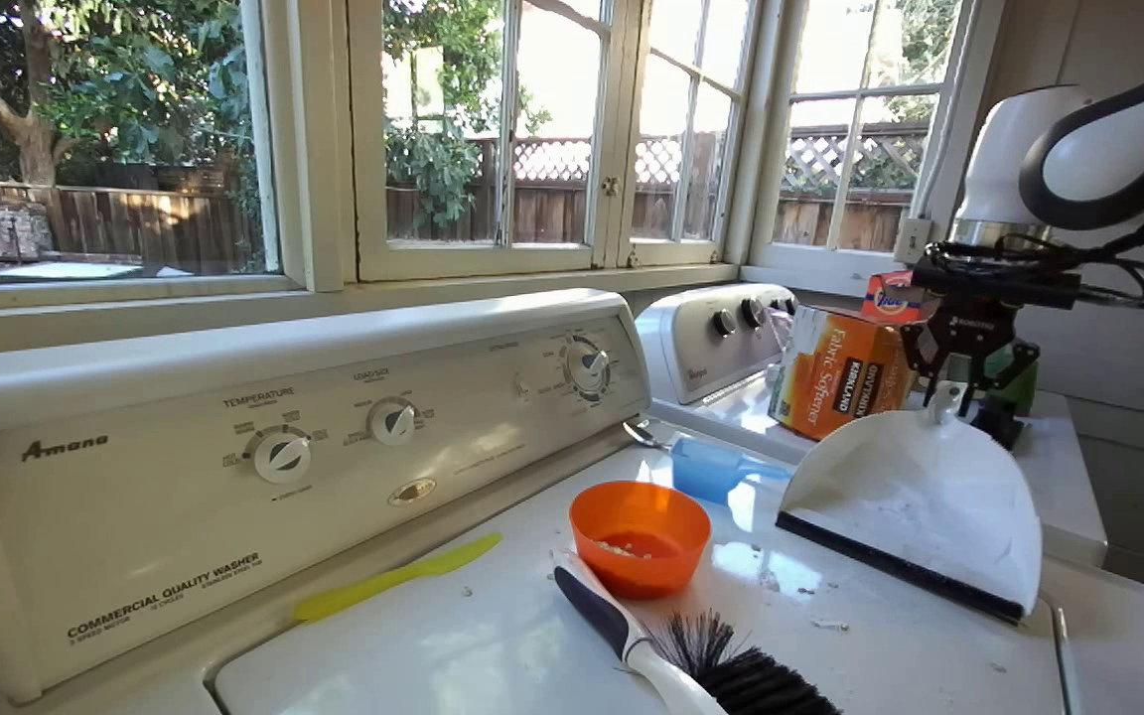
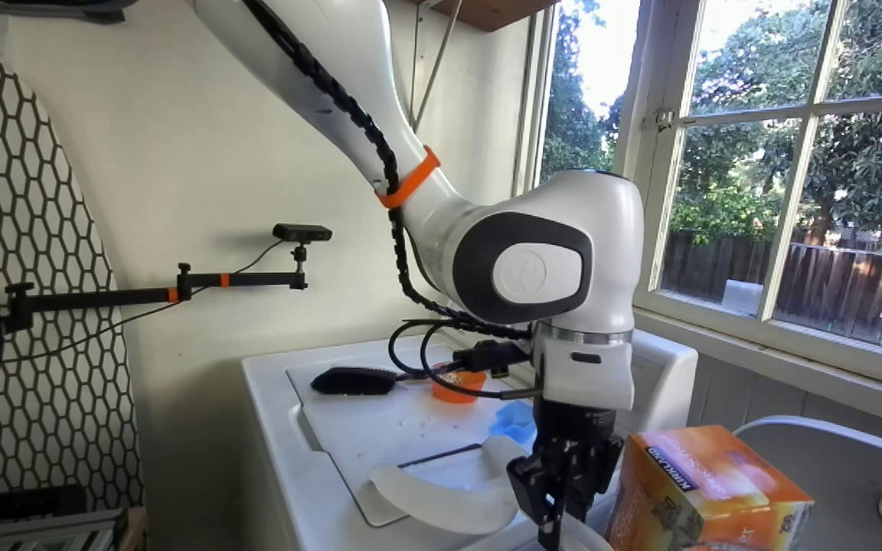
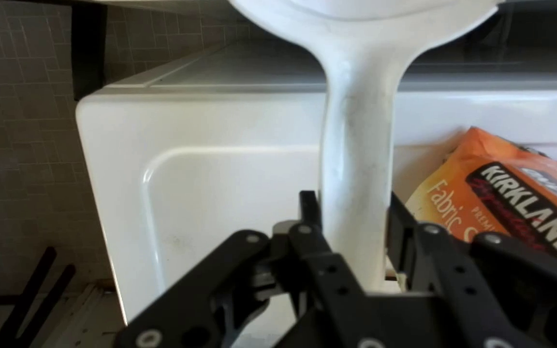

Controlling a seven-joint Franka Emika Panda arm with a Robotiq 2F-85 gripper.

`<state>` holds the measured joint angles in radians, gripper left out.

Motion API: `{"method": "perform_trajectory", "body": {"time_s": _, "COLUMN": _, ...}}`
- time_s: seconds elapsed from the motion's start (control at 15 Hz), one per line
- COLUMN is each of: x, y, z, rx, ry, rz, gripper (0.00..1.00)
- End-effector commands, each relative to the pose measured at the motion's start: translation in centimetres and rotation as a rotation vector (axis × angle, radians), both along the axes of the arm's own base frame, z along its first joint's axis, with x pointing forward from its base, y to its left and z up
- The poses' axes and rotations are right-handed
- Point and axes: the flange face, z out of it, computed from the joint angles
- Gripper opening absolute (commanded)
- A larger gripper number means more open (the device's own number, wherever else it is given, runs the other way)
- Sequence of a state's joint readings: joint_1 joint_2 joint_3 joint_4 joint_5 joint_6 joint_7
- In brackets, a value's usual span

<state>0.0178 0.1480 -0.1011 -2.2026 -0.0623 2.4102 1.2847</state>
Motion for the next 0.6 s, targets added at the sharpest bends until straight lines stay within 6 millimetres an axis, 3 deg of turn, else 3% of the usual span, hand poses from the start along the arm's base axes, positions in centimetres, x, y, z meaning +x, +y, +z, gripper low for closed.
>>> {"method": "perform_trajectory", "body": {"time_s": 0.0, "x": -1.2, "y": 0.1, "z": 0.0, "rx": -0.039, "ry": -0.036, "rz": -0.021, "gripper": 0.1}}
{"method": "perform_trajectory", "body": {"time_s": 0.53, "x": -2.3, "y": -2.4, "z": 1.2, "rx": -0.102, "ry": -0.06, "rz": -0.013, "gripper": 0.1}}
